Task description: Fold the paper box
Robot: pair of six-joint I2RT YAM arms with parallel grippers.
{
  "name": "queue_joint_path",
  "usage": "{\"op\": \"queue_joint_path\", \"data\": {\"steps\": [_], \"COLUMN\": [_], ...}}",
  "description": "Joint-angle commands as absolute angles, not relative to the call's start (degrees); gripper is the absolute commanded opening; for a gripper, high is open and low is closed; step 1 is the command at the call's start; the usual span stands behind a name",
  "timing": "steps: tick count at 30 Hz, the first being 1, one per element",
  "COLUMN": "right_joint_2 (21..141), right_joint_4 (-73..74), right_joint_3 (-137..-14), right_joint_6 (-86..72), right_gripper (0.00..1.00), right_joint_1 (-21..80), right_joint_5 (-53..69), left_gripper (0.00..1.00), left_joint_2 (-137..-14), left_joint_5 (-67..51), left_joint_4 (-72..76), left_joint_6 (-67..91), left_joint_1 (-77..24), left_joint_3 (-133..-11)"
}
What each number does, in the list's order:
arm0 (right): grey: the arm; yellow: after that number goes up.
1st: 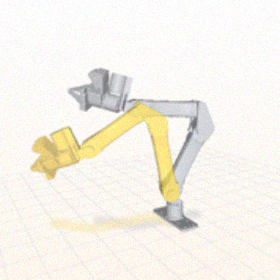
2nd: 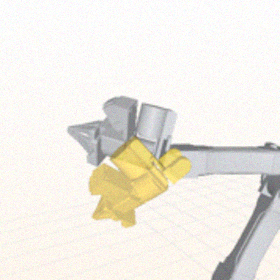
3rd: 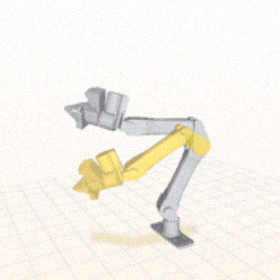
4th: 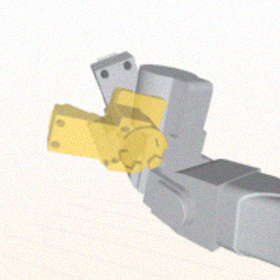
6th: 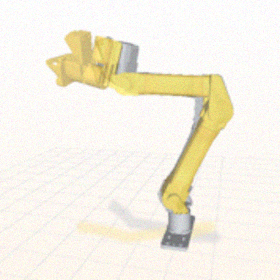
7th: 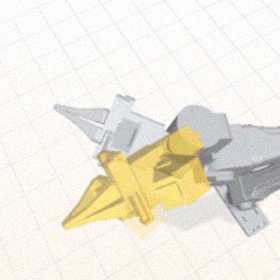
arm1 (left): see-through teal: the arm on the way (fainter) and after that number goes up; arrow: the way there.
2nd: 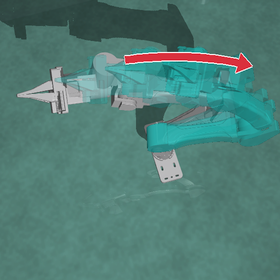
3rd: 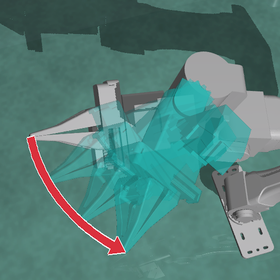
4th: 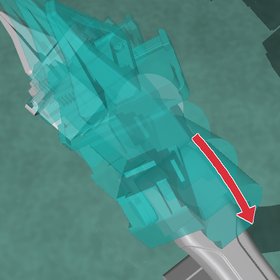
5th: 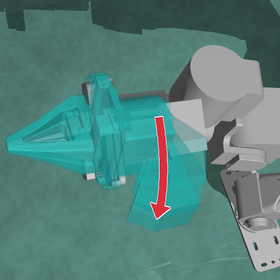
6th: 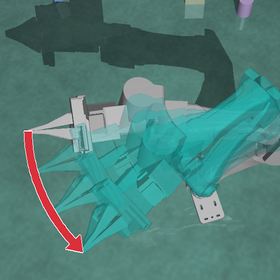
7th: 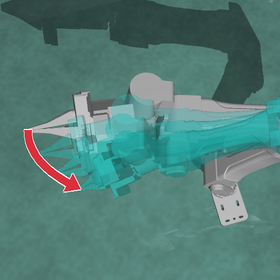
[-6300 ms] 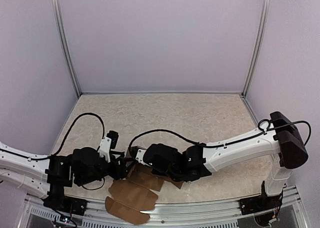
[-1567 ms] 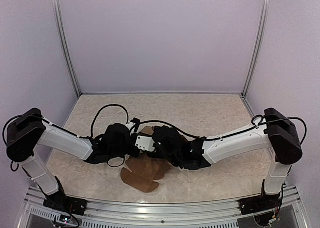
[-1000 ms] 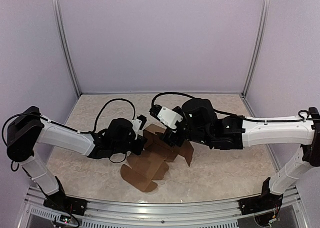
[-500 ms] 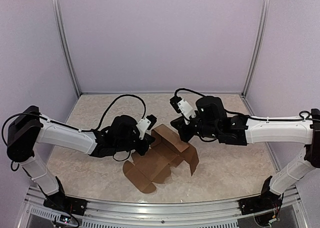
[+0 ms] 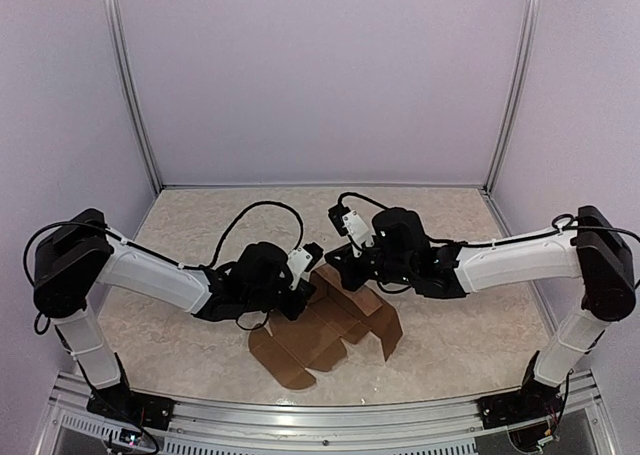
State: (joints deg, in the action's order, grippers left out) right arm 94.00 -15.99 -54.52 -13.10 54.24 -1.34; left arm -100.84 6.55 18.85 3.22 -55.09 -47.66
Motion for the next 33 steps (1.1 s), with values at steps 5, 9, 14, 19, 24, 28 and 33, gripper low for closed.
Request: {"op": "queue_joint_path", "data": {"steps": [5,9,14,19,24,28,33], "right_joint_2": [100.0,102.1,103.5,104.1,104.3,104.3,104.9], "right_joint_4": [-22.2,-22.3,-22.9,-23.5,-23.9,-24.0,-24.0], "right_joint_3": [-56.1,-56.0,-54.9,-53.6,-52.6,-52.4,-52.3], "right_joint_6": [-15.2,-15.6,-16.8,-17.7,-18.4,-18.8,-18.9], "right_gripper": [0.0,0.0,0.0,0.0,0.0,0.0,0.0], "right_joint_1": [52.8,52.9,52.9,52.9,52.9,53.0,53.6], "right_joint_5": [4.0,5.7,6.4,6.4,6.6,6.7,6.4], "left_gripper": [0.0,0.02,0.11,0.2,0.26,0.26,0.27], "left_joint_2": [-103.6,-104.4,-104.6,-104.6,-105.2,-105.9,-107.0], "left_joint_5": [8.8,9.3,10.2,10.6,10.0,9.9,10.0], "left_joint_4": [22.5,23.1,23.9,23.4,23.0,22.6,22.2], "left_joint_6": [5.3,5.9,6.5,7.3,7.2,7.3,7.4], "left_joint_1": [-57.2,-57.6,-57.5,-57.2,-57.3,-57.3,-57.2], "left_joint_3": [-48.4,-48.2,-47.7,-48.2,-48.8,-49.5,-50.5]}}
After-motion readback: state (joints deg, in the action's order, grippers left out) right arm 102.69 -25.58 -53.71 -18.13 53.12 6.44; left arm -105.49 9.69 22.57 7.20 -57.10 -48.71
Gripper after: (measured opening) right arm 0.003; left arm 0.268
